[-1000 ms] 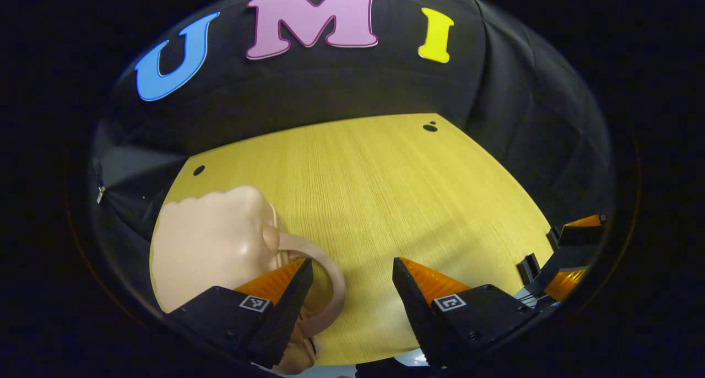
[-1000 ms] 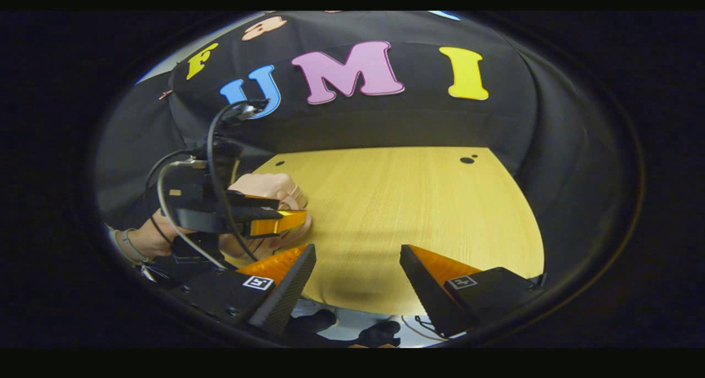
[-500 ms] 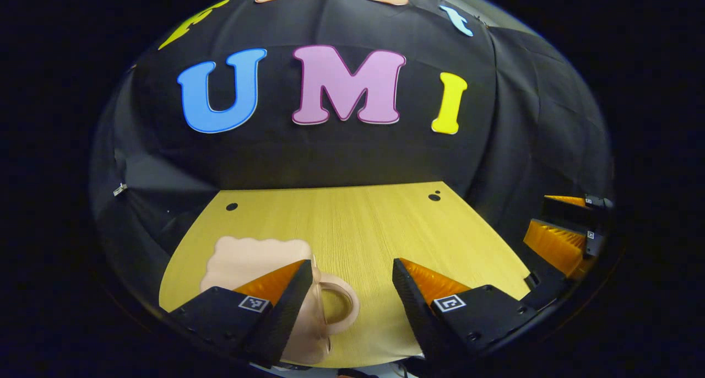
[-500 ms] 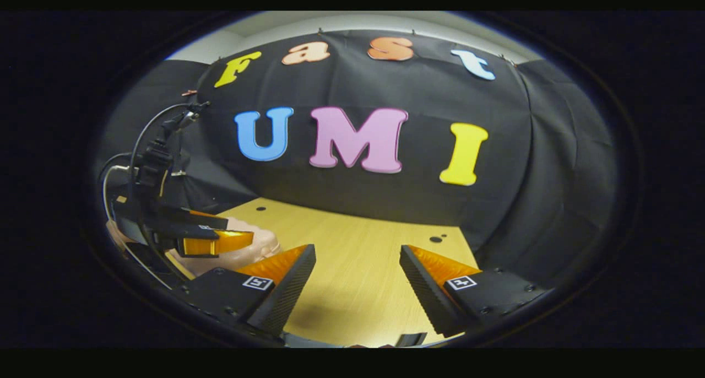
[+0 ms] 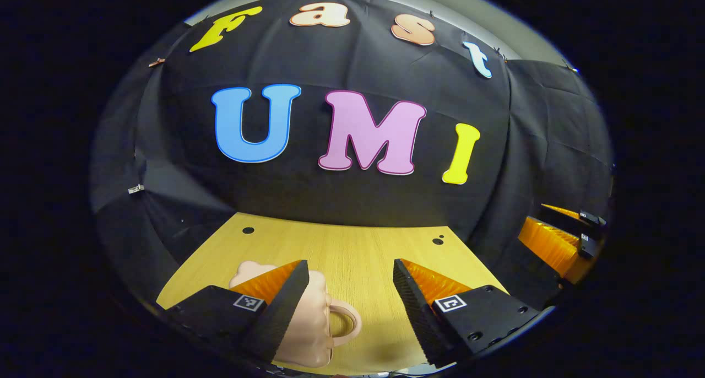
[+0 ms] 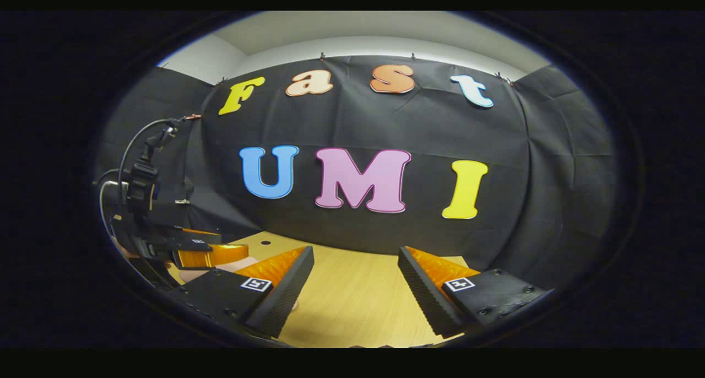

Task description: First open the suitcase, pack the skin care products into it, and then close the suitcase.

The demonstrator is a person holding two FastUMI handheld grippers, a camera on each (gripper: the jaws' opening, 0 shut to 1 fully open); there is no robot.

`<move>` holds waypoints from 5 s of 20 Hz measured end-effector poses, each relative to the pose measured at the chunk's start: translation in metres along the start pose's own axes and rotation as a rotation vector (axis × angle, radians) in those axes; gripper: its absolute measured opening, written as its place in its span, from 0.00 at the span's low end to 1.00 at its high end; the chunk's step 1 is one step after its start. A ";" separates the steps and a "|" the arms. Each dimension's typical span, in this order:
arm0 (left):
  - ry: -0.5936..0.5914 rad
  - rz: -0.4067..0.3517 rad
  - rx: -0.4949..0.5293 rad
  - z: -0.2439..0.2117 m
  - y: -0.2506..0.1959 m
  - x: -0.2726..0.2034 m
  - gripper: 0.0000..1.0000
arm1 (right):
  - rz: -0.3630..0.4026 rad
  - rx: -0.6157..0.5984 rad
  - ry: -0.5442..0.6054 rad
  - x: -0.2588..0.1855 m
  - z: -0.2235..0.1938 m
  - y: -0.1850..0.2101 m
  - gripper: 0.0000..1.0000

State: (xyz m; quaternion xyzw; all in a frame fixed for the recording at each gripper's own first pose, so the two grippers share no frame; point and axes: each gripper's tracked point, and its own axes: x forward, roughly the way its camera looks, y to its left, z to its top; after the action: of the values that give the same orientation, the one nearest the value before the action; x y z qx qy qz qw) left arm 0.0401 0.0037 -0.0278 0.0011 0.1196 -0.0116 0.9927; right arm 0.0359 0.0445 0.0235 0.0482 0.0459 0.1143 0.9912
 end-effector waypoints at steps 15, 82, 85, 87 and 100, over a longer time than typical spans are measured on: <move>-0.218 0.061 0.079 0.057 0.007 -0.020 0.96 | -0.016 0.006 -0.066 0.007 0.014 -0.008 0.98; -0.292 0.174 0.038 0.086 0.040 -0.044 0.96 | -0.005 -0.025 -0.074 0.008 0.016 0.001 0.97; -0.292 0.164 0.050 0.088 0.034 -0.041 0.96 | -0.005 -0.022 -0.073 0.009 0.014 -0.001 0.97; -0.289 0.153 0.068 0.089 0.028 -0.040 0.96 | -0.009 -0.018 -0.079 0.007 0.016 -0.005 0.97; -0.362 0.189 0.154 0.110 0.023 -0.077 0.96 | 0.100 -0.015 -0.091 0.035 0.031 0.020 0.98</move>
State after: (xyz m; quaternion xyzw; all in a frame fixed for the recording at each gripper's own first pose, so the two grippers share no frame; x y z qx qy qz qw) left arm -0.0082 0.0279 0.0969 0.0859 -0.0625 0.0725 0.9917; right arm 0.0688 0.0696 0.0532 0.0484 -0.0026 0.1619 0.9856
